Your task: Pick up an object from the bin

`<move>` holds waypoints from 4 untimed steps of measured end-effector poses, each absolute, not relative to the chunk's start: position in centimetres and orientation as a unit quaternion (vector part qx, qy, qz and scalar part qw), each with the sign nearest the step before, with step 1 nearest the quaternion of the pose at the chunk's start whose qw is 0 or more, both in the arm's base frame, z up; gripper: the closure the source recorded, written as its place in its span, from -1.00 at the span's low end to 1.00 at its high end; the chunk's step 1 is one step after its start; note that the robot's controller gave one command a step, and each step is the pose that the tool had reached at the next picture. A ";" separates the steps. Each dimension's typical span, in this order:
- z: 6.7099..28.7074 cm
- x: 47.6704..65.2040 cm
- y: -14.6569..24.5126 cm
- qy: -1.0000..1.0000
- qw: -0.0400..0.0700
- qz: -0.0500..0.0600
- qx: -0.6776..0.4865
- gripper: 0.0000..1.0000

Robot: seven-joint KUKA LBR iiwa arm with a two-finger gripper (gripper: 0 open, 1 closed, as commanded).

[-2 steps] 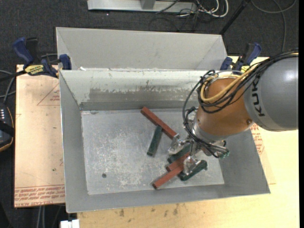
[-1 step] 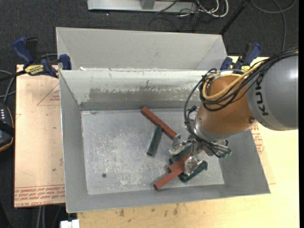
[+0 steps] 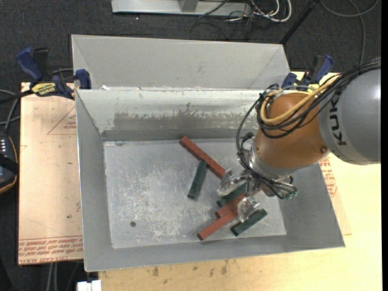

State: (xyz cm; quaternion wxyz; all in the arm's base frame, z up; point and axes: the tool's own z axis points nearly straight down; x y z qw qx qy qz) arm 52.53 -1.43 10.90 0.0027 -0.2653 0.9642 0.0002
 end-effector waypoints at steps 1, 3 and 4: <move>11.9 52.4 -1.4 0.964 0.000 0.001 -0.265 1.00; 16.2 52.4 -1.4 0.964 0.000 0.001 -0.265 1.00; 18.1 52.5 -1.4 0.964 0.002 0.000 -0.265 1.00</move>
Offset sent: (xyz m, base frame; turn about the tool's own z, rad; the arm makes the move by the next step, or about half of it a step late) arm 0.0001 -0.0001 0.0868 0.0000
